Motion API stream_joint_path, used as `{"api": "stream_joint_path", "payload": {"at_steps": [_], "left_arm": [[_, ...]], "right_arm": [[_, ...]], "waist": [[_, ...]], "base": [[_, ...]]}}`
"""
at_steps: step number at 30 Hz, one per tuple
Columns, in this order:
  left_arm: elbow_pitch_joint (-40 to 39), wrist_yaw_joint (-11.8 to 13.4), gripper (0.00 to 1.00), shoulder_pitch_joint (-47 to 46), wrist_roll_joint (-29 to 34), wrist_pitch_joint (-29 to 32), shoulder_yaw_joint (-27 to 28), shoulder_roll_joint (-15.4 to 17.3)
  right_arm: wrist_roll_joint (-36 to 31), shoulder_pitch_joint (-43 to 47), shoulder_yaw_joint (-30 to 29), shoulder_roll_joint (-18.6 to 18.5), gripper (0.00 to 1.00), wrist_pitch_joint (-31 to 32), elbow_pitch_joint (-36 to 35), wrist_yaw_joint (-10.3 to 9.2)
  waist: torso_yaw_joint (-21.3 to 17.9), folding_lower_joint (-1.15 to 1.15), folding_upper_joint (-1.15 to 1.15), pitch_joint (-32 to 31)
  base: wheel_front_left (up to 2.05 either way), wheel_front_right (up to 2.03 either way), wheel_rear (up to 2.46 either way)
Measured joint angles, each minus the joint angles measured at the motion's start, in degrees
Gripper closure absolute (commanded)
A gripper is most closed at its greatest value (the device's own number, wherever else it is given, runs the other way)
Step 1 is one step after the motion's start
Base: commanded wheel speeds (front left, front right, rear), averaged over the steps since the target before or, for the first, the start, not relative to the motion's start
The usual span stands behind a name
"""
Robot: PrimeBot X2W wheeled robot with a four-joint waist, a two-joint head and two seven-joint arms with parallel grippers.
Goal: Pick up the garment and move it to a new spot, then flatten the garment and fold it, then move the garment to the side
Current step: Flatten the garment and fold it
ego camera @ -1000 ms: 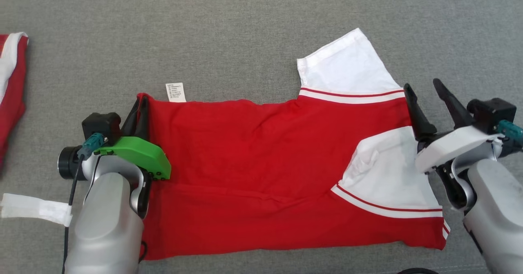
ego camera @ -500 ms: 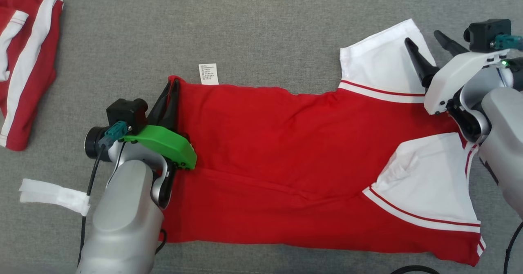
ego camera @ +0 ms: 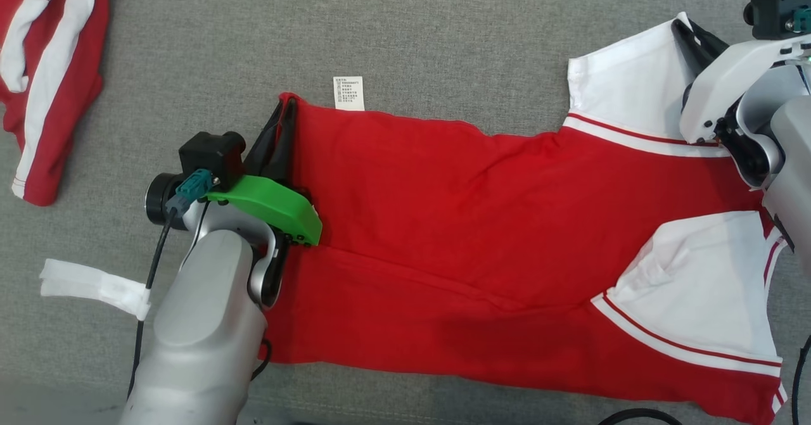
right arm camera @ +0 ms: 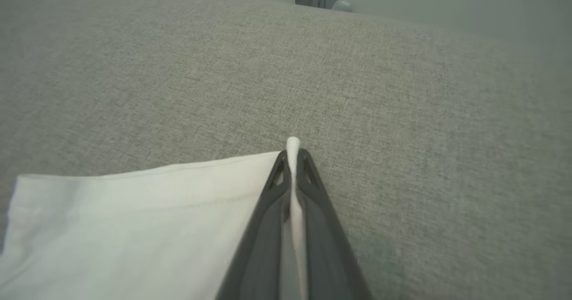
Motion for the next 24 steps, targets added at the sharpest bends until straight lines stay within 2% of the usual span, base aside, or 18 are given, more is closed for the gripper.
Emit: {"api": "stream_joint_path", "payload": {"at_steps": [7, 15, 20, 24], "left_arm": [[1.04, -0.09, 1.0, 0.25, 1.48, 0.0, 2.67, -0.02], [1.89, -1.15, 1.0, 2.68, 4.02, 0.0, 6.04, 0.09], [2.23, -1.69, 1.0, 5.0, 5.05, 0.0, 7.68, 0.64], [1.71, -2.12, 1.0, 8.5, 5.27, 0.0, 9.03, 1.15]], "right_arm": [[0.05, -0.19, 0.71, 0.05, 1.0, -8.7, 3.88, -0.01], [2.45, 1.68, 0.88, 0.4, 1.0, -13.25, 3.54, -0.01], [3.89, 5.93, 1.2, 0.27, 1.0, -13.68, -0.15, -0.01], [4.91, 10.89, -1.71, -0.63, 1.0, -13.76, -5.67, -0.02]], "waist": [[-0.97, 0.0, 0.0, -2.78], [-3.16, 0.0, 0.0, -7.53], [-4.62, 0.0, 0.0, -10.76], [-5.75, 0.0, -0.01, -13.32]], "base": [[0.0, 0.0, 0.0], [0.0, 0.0, 0.0], [0.0, 0.0, 0.0], [0.0, 0.0, 0.0]]}}
